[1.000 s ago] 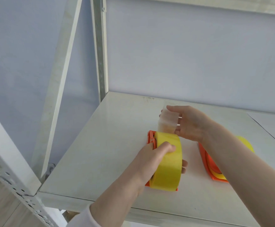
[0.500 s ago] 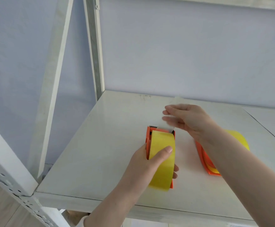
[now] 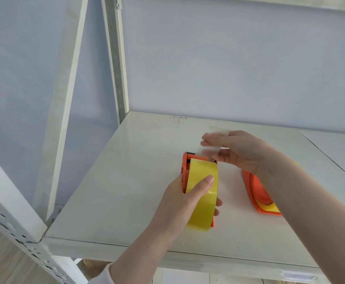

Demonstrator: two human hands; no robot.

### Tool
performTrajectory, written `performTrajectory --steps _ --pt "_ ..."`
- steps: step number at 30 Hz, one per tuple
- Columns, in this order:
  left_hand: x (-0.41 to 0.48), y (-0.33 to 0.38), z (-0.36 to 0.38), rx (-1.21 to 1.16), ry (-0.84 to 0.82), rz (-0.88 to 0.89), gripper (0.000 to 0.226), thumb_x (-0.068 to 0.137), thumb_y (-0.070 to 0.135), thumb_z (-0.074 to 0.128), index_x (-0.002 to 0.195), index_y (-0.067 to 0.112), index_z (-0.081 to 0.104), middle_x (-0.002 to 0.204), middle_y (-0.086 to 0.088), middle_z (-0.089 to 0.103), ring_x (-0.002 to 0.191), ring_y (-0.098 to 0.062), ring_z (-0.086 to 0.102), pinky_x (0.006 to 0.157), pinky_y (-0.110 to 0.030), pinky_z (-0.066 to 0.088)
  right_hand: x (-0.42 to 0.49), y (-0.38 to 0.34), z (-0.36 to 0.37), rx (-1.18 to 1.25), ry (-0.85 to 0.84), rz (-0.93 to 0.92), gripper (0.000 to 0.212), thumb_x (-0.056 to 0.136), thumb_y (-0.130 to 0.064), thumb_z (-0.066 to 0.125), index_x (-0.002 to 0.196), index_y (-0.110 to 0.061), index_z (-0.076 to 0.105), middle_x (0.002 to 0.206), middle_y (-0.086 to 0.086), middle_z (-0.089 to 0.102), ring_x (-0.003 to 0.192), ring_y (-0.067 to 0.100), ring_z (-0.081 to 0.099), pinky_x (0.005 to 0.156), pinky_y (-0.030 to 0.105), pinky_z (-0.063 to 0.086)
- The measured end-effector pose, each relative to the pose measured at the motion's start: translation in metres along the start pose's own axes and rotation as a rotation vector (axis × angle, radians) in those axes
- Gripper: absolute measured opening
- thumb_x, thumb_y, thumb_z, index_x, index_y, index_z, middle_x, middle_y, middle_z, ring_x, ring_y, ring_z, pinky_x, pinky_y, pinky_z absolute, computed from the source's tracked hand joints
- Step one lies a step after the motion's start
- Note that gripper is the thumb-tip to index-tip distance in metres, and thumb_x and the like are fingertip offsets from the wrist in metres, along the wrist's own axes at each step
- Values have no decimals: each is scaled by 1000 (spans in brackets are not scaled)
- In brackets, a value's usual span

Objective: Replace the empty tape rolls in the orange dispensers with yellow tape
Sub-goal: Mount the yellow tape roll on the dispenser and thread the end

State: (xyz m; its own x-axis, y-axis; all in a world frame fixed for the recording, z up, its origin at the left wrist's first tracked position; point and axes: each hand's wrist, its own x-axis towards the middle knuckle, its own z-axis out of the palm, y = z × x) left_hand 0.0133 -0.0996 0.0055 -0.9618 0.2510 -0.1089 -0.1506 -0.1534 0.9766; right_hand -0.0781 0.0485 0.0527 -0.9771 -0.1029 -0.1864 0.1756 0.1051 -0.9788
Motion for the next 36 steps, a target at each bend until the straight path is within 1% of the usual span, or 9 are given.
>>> performTrajectory --steps 2,5,7,13,16,19,24,29,36 --pt "0 -1 0 -14 11 2 29 85 34 57 98 9 63 63 -2 72 55 -14 68 50 -22 54 -1 9 5 -44 175 -96 3 81 -16 66 80 -13 67 78 2 69 66 9 65 53 14 51" --pt "-1 -3 -1 -35 34 9 23 85 32 58 95 13 63 63 -2 72 53 -14 67 52 -24 56 -7 27 6 -154 456 -189 11 83 -18 63 73 -15 66 69 -3 66 60 12 56 57 21 45" --pt "-2 -4 0 -33 39 15 21 85 32 58 92 14 63 64 -3 72 54 -15 67 53 -25 56 -15 41 3 -273 535 -186 18 83 -20 61 65 -19 63 68 -3 65 59 13 51 61 26 43" --pt "-2 -6 1 -18 31 38 21 84 33 57 92 15 62 64 -3 71 53 -13 66 51 -22 55 -23 56 1 -393 509 -121 16 85 -15 59 72 -8 64 66 3 61 54 11 51 52 23 41" --pt "-2 -7 -1 -9 11 50 25 81 35 58 94 14 61 65 -4 71 54 -14 66 50 -23 53 -17 55 0 -426 534 -179 14 84 -19 60 74 -11 66 67 -1 60 59 15 52 56 25 41" --pt "-4 -8 -4 11 -28 66 43 67 45 59 97 14 60 67 -5 71 56 -14 67 51 -22 52 -13 56 0 -492 558 -231 14 83 -24 63 83 -11 70 74 -3 61 72 15 53 63 25 37" --pt "-6 -9 -11 69 -115 81 38 77 44 63 100 13 58 66 -4 71 58 -15 68 55 -21 52 -9 48 -2 -478 540 -294 7 80 -24 67 83 -19 70 75 -7 61 74 5 49 62 9 34" --pt "-5 -12 -15 94 -161 85 34 73 42 60 98 20 58 68 -2 72 61 -14 69 58 -21 53 1 38 -4 -522 450 -297 4 77 -26 70 77 -22 71 69 -16 59 72 1 50 61 13 35" --pt "-3 -12 -16 96 -179 68 32 74 39 56 99 20 57 66 0 72 59 -13 69 58 -20 53 8 30 -4 -529 358 -297 10 73 -30 74 72 -20 69 68 -10 62 73 10 56 60 20 40"
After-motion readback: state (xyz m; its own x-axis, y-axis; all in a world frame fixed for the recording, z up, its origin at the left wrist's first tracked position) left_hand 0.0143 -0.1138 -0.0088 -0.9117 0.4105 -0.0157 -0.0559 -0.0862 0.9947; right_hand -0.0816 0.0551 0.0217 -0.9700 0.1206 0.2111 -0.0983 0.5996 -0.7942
